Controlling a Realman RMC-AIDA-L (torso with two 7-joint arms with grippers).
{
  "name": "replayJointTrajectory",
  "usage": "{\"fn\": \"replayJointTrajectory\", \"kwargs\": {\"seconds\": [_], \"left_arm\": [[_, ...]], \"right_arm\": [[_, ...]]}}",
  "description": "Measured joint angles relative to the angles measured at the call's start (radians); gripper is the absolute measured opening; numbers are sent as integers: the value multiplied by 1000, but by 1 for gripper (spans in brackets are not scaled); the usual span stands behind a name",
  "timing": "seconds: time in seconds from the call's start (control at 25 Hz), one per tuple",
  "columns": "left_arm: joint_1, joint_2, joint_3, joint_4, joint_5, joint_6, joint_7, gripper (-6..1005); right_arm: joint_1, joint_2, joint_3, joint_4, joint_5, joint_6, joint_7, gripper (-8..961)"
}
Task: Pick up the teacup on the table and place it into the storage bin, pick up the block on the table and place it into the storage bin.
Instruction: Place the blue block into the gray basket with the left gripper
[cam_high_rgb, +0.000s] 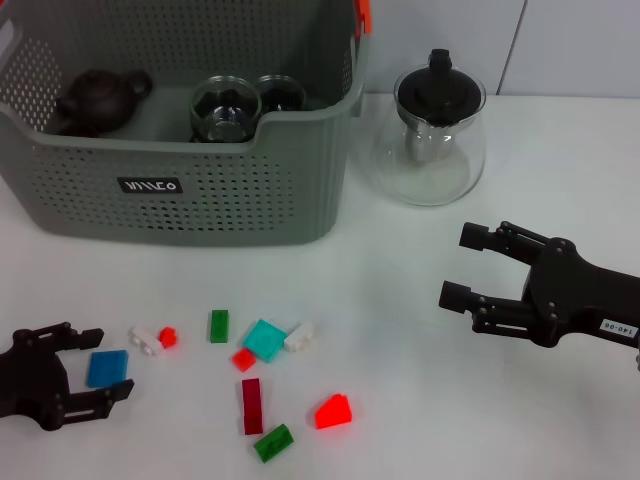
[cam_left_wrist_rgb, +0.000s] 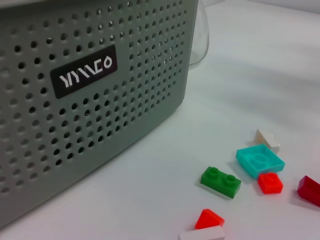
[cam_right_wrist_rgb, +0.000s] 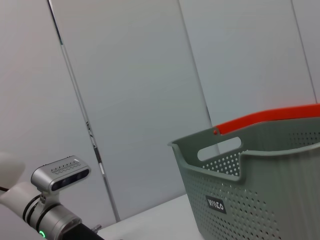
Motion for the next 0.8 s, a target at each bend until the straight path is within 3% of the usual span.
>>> {"fn": "replayJointTrajectory", "kwargs": {"seconds": [0.8], "left_arm": [[5, -5, 3, -9, 20, -23, -7, 775]], "right_arm": [[2, 0, -5, 0, 0, 0, 0, 945]]}}
